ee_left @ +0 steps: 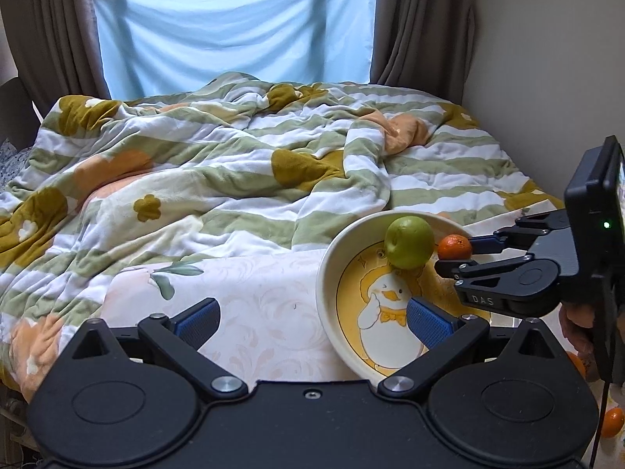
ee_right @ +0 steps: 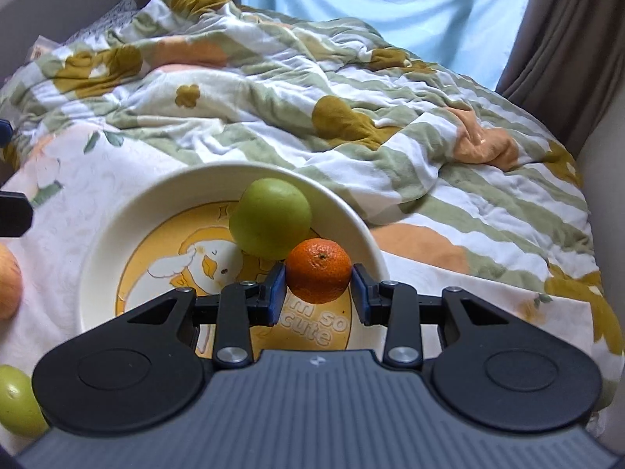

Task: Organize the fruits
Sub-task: 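Lower the small mandarin into the bowl and open the right tool, then withdraw both tools from the bowl back over the fruits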

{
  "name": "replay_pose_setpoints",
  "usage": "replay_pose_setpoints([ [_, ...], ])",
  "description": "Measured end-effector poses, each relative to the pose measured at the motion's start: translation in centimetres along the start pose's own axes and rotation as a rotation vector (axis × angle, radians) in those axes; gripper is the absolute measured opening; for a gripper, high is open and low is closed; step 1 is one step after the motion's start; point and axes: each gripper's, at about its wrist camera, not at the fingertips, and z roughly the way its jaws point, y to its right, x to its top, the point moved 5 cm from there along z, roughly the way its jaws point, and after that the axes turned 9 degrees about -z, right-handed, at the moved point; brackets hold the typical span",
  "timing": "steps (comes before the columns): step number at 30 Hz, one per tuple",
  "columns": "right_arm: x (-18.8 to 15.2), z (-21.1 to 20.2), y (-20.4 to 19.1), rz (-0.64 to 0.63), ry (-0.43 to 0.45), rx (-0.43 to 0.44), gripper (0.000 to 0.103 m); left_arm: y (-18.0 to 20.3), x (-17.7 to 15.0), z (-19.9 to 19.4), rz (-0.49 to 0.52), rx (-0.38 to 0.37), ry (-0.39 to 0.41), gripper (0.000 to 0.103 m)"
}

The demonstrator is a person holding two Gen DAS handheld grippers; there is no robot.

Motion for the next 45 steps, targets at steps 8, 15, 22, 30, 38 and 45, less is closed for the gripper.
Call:
replay_pose_setpoints([
  [8,-0.2,-0.2,-0.7,-0.062,0.022,-0.042,0.079,-0.2,-1.0,-0.1,0.0,0.018,-0.004,0.103],
  [15,-0.3,-2.6,-0.5,-0.055,0.068,-0.065,0.103,0.3,-1.1,-1.8,-0.009,0.026,0.01,0.103],
  [22,-0.2,-5.8,0.3,-0.002,0.053,-0.099,0.103,1.3,-0.8,-4.7,-0.013,0.037,0.056,0.103],
  [30,-1.2,-12.0,1.2,0.074,0.087,-0.11,0.103,2.8,-1.3,-9.2,-0.009,0.043,0.124,0.103],
  [38,-2.3,-18.9,0.3,0.09,0.15,-0.118,0.103,4.1,-3.2,-14.3,-0.036,0.047,0.192,0.103],
  [45,-4.9,-24.3,-0.6,0.119,0.189,-0.122,0.103,5.0,-5.7,-17.9,-0.059,0.064,0.224,0.103],
])
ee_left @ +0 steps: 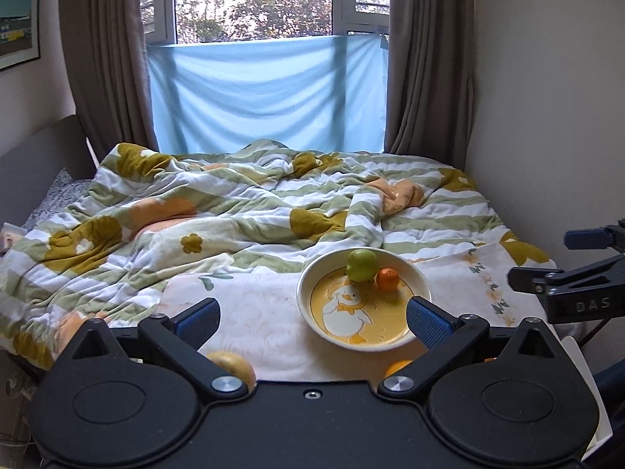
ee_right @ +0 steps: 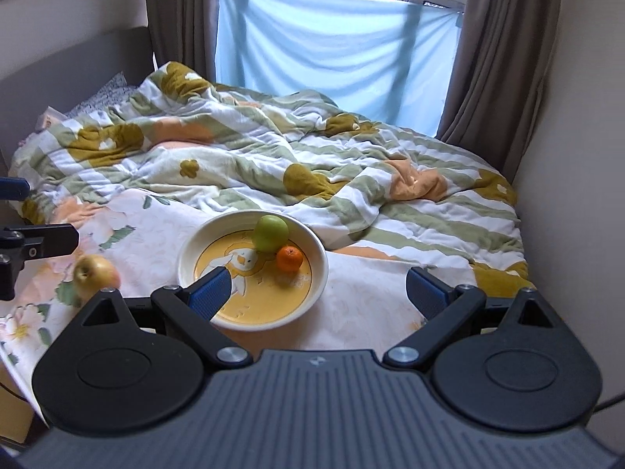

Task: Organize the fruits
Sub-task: 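Withdraw both tools from the bowl back over the fruits, then grasp the red cherry tomato with the left tool while the right tool grasps a mandarin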

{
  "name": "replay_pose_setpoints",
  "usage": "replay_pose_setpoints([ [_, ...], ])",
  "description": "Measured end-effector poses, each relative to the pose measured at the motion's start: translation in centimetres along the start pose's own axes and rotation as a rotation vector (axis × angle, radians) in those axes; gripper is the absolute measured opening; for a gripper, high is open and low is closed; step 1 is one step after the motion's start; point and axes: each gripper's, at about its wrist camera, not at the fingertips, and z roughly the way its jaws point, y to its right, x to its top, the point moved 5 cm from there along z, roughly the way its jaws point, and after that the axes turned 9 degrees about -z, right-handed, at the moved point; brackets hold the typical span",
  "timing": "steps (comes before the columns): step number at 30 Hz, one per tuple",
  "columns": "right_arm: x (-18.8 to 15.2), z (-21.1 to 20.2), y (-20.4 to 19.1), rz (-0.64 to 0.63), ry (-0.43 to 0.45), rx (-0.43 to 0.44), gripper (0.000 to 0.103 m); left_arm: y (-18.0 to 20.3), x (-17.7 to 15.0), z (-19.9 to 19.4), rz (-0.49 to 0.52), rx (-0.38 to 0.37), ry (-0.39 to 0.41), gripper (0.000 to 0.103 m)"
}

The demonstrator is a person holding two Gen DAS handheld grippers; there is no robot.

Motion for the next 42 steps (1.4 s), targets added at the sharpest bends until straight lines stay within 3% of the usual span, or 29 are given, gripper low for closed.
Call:
replay_pose_setpoints([
  [6,-2.8,-3.5,0.8,0.046,-0.014,-0.01,0.103,0.3,-2.2,-2.1,-0.011,0.02,0.018,0.103],
  [13,-7.3,-5.5,1.8,0.118,-0.052,-0.057,0.103,0.7,-5.8,-1.8,-0.01,0.025,0.001,0.103],
  [20,-12.2,-5.3,1.9,0.181,-0.091,-0.111,0.103,1.1,-10.0,0.0,0.012,0.013,-0.014,0.103],
  [27,-17.5,-3.2,1.2,0.231,-0.148,-0.137,0.103,1.4,-14.7,3.6,0.019,-0.013,-0.085,0.101],
  [33,-20.3,-1.6,0.4,0.237,-0.182,-0.156,0.103,2.1,-16.9,5.9,0.027,-0.023,-0.133,0.087],
  [42,-22.0,0.2,0.7,0.277,-0.206,-0.156,0.103,2.7,-17.8,7.5,0.035,-0.042,-0.18,0.06],
])
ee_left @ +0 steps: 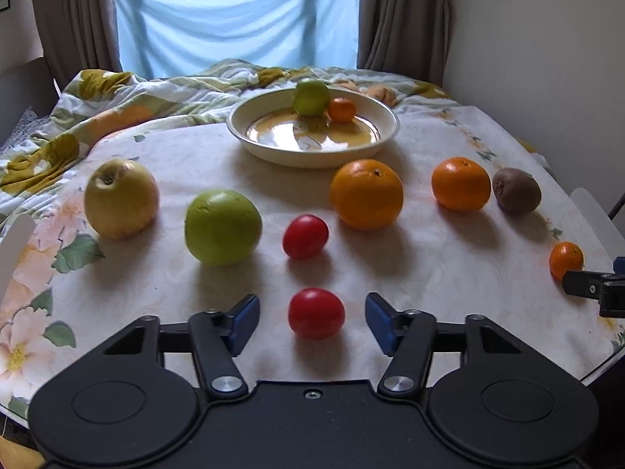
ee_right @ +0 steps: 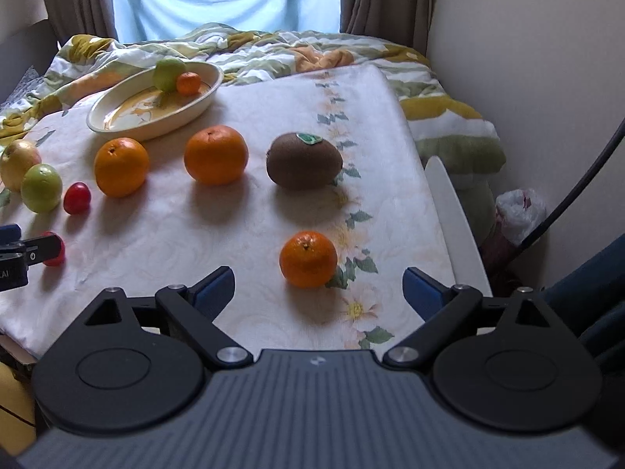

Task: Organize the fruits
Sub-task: 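Grasp the red cherry tomato with the left tool while the right tool grasps a mandarin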

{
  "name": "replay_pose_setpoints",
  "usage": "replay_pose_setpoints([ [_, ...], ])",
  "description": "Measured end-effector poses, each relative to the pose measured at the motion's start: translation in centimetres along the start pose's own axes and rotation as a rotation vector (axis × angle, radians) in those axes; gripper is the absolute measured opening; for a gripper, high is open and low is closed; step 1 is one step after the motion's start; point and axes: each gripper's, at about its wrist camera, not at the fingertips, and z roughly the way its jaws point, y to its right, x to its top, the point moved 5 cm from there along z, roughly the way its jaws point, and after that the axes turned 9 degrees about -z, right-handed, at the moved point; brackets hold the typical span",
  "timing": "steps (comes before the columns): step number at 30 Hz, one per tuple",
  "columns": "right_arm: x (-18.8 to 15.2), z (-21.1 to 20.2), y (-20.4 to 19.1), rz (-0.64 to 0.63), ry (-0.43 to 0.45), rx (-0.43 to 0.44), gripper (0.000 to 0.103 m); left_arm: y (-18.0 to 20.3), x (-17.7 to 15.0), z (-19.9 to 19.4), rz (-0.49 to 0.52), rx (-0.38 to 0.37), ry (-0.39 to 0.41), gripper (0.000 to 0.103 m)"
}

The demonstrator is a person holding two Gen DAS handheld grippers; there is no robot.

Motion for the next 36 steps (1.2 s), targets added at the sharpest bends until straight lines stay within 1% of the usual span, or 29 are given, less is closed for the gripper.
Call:
replay_pose_setpoints([
  [2,-0.1,0.3,0.1,0.001,-0.006,0.0,0.103,0.1,-0.2,0.2,0.004,-0.003,-0.011,0.056],
  [3,-0.2,0.3,0.1,-0.001,-0.007,0.0,0.103,0.2,-0.2,0.3,0.003,-0.007,-0.014,0.05],
  [4,-0.1,0.4,0.1,-0.003,-0.006,0.001,0.103,0.2,-0.3,0.4,0.002,-0.009,-0.021,0.038],
  [5,-0.1,0.6,0.1,-0.005,-0.006,0.003,0.103,0.2,-0.3,0.6,0.002,-0.005,-0.027,0.037],
  [10,-0.1,1.2,-0.1,-0.028,-0.013,0.005,0.102,0.0,-0.4,0.4,-0.017,-0.005,-0.032,0.036],
  [12,-0.1,1.6,-0.3,-0.043,-0.026,0.012,0.088,0.0,-0.4,0.4,-0.018,-0.004,-0.034,0.036],
  [15,0.0,2.1,-0.4,-0.045,-0.034,0.022,0.078,0.0,-0.4,0.4,-0.02,-0.004,-0.039,0.036],
  [17,0.2,2.2,-0.4,-0.046,-0.031,0.017,0.077,-0.1,-0.3,0.5,-0.029,-0.007,-0.042,0.036],
  [19,0.4,2.3,-0.4,-0.049,-0.028,0.017,0.072,-0.1,-0.3,0.5,-0.04,-0.009,-0.045,0.036],
  [20,0.4,2.3,-0.3,-0.053,-0.027,0.017,0.069,-0.2,-0.2,0.5,-0.045,-0.01,-0.047,0.036],
  [22,0.7,2.5,-0.4,-0.066,-0.029,0.03,0.054,-0.2,-0.2,0.4,-0.051,-0.009,-0.047,0.036],
  [23,0.8,2.5,-0.4,-0.066,-0.028,0.029,0.052,-0.2,-0.2,0.4,-0.052,-0.006,-0.047,0.036],
  [29,1.4,2.1,-0.6,-0.08,-0.015,0.051,0.052,-0.5,0.2,-0.6,-0.067,-0.002,-0.037,0.036],
  [36,2.9,0.5,-1.0,-0.095,0.015,0.076,0.052,-0.6,2.0,-3.1,-0.079,-0.003,0.003,0.036],
])
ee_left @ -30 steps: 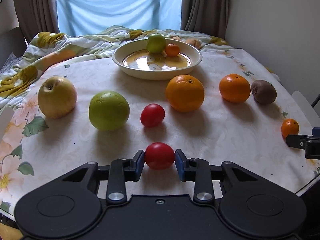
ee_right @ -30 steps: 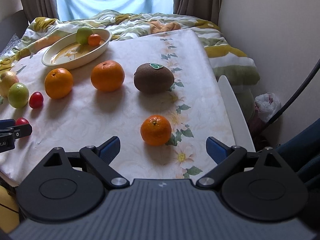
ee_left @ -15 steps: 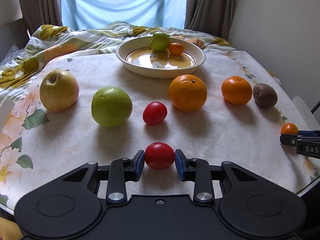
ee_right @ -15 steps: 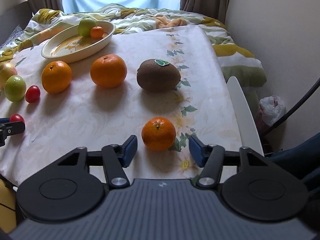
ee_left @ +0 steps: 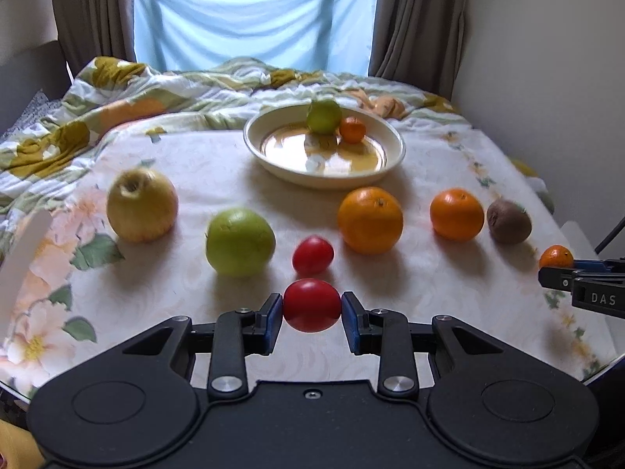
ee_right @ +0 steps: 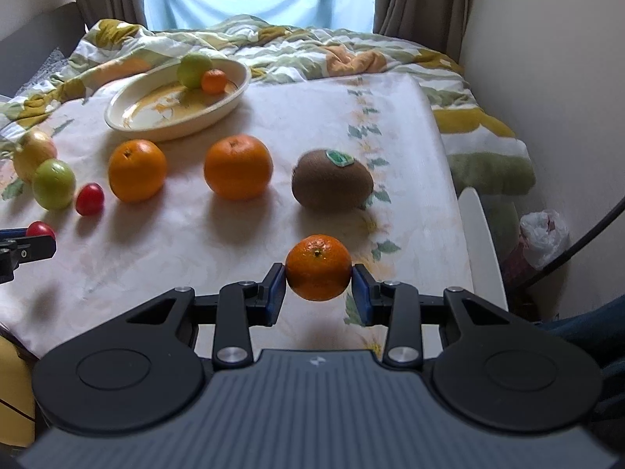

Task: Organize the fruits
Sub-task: 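Carry the red tomato into the bowl and open the left tool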

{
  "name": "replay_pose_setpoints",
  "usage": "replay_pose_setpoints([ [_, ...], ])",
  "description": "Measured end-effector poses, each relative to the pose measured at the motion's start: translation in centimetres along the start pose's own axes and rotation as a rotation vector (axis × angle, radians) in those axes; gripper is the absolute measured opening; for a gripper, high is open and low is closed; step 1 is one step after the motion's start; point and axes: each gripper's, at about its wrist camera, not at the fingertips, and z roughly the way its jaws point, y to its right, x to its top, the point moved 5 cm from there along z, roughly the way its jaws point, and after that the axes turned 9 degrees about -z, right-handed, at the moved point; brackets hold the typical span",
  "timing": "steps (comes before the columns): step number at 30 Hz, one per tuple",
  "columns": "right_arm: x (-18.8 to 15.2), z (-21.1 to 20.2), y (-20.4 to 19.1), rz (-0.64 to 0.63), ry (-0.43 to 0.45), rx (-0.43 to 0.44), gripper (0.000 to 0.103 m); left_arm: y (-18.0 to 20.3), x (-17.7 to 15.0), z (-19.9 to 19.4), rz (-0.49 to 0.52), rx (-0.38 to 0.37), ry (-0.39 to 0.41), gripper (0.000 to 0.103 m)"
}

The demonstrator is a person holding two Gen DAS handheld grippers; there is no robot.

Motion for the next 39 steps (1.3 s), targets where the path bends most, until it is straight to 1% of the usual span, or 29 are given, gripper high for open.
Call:
replay_pose_setpoints([
  [6,2.3,-2.1,-0.8,-0.032,0.05,0.027,0.052,0.3,2.2,-2.5,-0.003,-0.009,0.042,0.036],
  [11,4.4,-3.8,-1.4,-0.053,0.082,0.062,0.052,0.7,4.9,-4.6,0.017,-0.018,0.094,0.036],
  [17,7.5,-5.4,-2.1,-0.072,0.124,0.092,0.052,0.5,8.2,-5.9,0.034,-0.021,0.138,0.036],
  [20,9.3,-6.0,-2.6,-0.093,0.145,0.096,0.052,0.2,10.1,-6.0,0.04,-0.028,0.148,0.036],
  [23,11.2,-6.0,-3.2,-0.103,0.162,0.106,0.052,-0.5,12.1,-5.3,0.052,-0.033,0.157,0.036],
  [27,13.8,-5.4,-4.1,-0.117,0.18,0.097,0.052,-1.5,14.9,-3.8,0.064,-0.053,0.158,0.036],
  [33,17.0,-3.3,-5.7,-0.103,0.186,0.089,0.052,-2.9,18.6,-0.1,0.084,-0.09,0.117,0.036],
  [39,19.8,0.1,-6.8,-0.074,0.171,0.076,0.052,-3.4,21.4,5.1,0.123,-0.133,0.054,0.036],
])
